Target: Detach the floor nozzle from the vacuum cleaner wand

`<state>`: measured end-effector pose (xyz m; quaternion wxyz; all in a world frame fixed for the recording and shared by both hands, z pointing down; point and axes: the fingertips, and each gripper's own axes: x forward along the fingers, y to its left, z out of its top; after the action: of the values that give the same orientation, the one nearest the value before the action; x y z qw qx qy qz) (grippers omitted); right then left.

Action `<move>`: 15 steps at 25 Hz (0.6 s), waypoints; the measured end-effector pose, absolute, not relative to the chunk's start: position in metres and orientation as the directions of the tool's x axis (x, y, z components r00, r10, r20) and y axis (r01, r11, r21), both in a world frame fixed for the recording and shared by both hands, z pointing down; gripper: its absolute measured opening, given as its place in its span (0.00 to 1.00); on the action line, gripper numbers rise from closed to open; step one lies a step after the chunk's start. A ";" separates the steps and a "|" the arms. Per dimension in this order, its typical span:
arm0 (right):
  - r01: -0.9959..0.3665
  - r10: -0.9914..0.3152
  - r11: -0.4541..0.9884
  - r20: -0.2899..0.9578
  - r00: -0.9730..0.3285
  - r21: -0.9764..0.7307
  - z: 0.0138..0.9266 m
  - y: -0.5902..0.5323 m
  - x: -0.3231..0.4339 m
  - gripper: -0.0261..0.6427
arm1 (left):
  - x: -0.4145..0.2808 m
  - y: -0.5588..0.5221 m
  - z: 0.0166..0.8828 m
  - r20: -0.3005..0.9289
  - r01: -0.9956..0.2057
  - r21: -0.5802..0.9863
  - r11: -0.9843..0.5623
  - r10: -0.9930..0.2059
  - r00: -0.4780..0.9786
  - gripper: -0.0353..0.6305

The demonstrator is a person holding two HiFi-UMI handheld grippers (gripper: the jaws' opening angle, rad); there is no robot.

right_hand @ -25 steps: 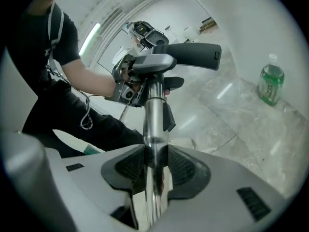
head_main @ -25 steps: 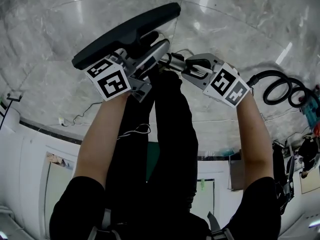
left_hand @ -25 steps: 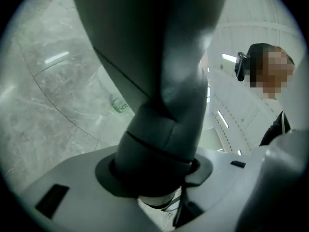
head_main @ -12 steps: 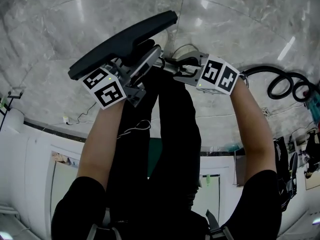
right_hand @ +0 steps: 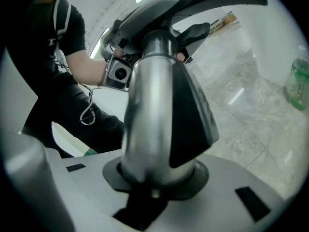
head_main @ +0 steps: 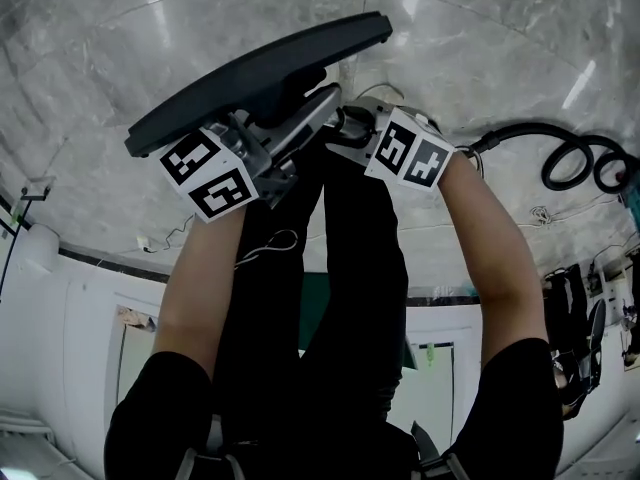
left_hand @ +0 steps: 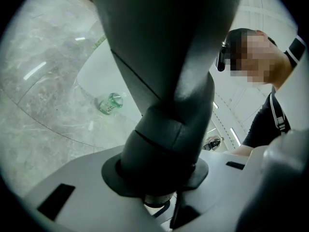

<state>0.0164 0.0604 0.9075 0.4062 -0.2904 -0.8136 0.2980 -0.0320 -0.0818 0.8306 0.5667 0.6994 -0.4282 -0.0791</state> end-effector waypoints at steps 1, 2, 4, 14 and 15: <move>0.211 0.684 0.686 0.518 -0.513 -0.697 0.911 0.057 0.015 0.22 | -0.032 -0.082 0.832 0.390 -0.517 0.856 0.023 -0.686 0.615 0.25; 0.185 0.647 0.722 0.555 -0.522 -0.667 0.915 0.053 0.015 0.16 | -0.032 -0.083 0.834 0.404 -0.522 0.852 0.040 -0.685 0.606 0.25; 0.122 0.552 0.798 0.632 -0.544 -0.591 0.923 0.041 0.015 0.13 | -0.029 -0.087 0.836 0.420 -0.534 0.843 0.059 -0.691 0.588 0.25; 0.348 0.944 0.090 -0.032 -0.329 -0.933 0.828 0.055 0.038 0.12 | -0.021 -0.108 0.786 0.159 -0.348 0.914 -0.206 -0.608 0.778 0.24; 0.354 0.947 -0.014 -0.126 -0.294 -0.935 0.813 0.053 0.042 0.12 | -0.021 -0.109 0.779 0.121 -0.315 0.924 -0.217 -0.616 0.778 0.24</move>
<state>0.0422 0.0533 0.8125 0.3000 -0.5128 -0.6347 0.4941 -0.0213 -0.1093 0.7789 0.5472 0.7679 -0.3032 -0.1374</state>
